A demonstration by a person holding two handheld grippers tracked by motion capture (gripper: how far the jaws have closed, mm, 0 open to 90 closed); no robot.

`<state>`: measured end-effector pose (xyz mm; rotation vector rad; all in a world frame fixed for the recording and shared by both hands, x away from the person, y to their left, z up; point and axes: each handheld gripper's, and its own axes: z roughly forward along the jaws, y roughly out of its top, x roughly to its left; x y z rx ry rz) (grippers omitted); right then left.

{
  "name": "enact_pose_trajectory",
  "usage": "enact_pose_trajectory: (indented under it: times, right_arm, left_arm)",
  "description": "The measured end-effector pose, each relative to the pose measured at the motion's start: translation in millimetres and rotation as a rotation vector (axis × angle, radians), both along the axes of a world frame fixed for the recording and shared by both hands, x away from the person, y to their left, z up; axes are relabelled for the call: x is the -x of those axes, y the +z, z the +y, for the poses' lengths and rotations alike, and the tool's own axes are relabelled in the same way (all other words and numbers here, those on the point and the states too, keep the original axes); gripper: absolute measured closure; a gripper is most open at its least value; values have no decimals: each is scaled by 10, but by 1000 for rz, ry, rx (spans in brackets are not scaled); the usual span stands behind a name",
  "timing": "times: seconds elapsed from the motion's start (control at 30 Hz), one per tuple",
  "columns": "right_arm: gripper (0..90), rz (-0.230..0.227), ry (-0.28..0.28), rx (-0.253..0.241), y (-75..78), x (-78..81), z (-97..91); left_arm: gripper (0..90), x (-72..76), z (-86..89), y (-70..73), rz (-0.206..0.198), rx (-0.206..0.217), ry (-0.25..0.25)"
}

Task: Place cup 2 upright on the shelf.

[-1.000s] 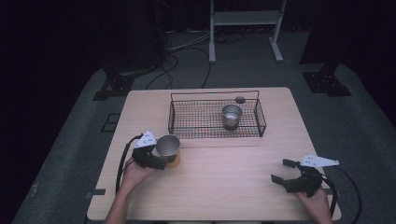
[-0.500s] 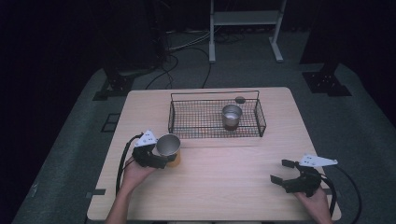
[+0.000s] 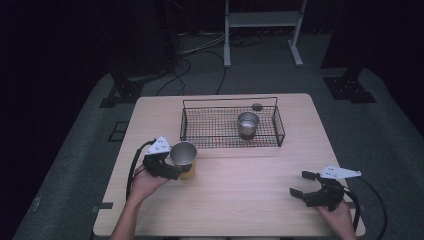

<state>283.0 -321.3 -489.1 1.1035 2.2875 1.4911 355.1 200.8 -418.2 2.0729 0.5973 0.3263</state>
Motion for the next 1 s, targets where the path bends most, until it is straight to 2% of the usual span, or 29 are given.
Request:
enact_pose_trajectory:
  times: [0.1, 0.37, 1.0]
  right_arm:
    - [61, -1, 1, 1, 0, -1, 2]
    - [61, 2, 3, 3, -7, 0, 8]
    - [61, -14, 12, -6, 34, -7, 51]
  left_arm:
    - [137, -10, -20, 43, 1, 15, -10]
    - [137, -47, -115, 175, -9, 4, -41]
    - [137, -301, -356, 655, -38, -33, -89]
